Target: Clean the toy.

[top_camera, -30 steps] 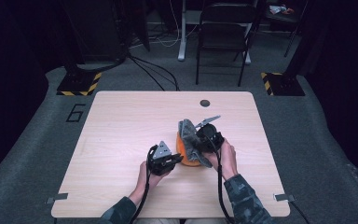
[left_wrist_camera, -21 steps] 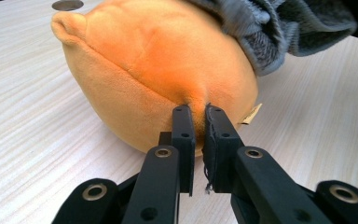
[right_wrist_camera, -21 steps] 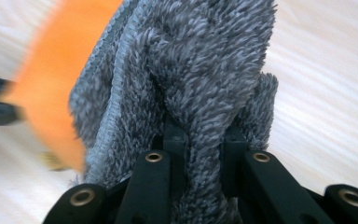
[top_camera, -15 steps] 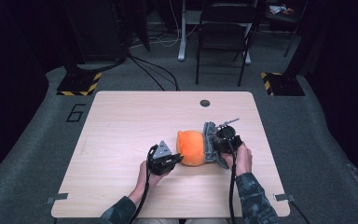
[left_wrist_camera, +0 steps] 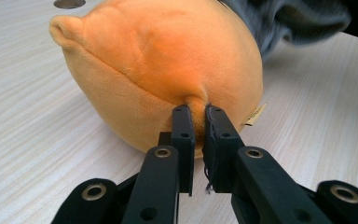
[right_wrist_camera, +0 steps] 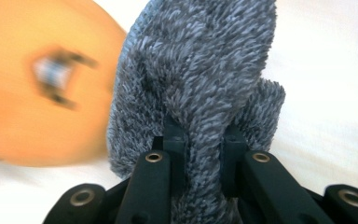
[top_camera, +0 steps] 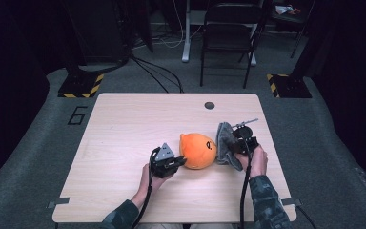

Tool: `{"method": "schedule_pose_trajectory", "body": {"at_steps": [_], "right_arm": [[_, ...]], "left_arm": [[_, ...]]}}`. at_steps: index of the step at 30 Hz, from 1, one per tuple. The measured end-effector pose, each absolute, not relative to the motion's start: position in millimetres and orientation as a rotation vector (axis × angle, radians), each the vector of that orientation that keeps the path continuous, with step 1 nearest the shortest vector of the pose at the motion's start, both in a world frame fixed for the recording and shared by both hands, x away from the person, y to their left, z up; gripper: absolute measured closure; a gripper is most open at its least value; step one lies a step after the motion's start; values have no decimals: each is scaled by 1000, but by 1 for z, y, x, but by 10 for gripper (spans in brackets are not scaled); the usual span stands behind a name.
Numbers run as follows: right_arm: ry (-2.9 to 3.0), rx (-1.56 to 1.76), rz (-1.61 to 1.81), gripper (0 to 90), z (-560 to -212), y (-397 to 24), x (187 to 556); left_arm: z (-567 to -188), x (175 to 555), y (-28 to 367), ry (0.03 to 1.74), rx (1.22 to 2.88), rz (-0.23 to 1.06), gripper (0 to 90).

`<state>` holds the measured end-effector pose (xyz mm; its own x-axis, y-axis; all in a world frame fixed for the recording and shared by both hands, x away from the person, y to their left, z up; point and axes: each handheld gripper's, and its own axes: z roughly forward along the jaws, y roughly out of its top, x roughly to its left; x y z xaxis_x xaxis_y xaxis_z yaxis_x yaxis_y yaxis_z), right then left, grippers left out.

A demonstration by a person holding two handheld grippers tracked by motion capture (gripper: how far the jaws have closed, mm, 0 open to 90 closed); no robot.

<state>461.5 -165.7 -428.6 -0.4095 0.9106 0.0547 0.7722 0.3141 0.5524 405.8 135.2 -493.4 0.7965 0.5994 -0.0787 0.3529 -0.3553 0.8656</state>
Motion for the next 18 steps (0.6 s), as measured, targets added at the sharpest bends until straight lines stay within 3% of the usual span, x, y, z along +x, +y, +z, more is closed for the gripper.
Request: {"method": "schedule_pose_trajectory", "body": {"at_steps": [3, 7, 9, 11, 13, 16, 18], "right_arm": [[2341, 1418, 824, 781, -406, -144, 450], [2442, 1328, 815, 782, -409, -118, 449], [2431, 1341, 793, 782, -420, -115, 452], [2426, 1351, 791, 782, -424, -117, 454], [2428, 1350, 785, 782, -423, -118, 456], [2419, 1344, 784, 782, -424, -115, 457], [2420, 1325, 788, 782, -424, -113, 456]], "left_arm": [[-493, 405, 135, 706, 1981, 321, 830], [-493, 406, 136, 699, 1968, 316, 812], [-490, 403, 135, 669, 1990, 354, 719], [-489, 400, 132, 619, 2046, 430, 544], [-490, 398, 129, 586, 2090, 520, 447], [-495, 401, 122, 559, 2126, 582, 378], [-498, 403, 118, 544, 2140, 600, 379]]}}
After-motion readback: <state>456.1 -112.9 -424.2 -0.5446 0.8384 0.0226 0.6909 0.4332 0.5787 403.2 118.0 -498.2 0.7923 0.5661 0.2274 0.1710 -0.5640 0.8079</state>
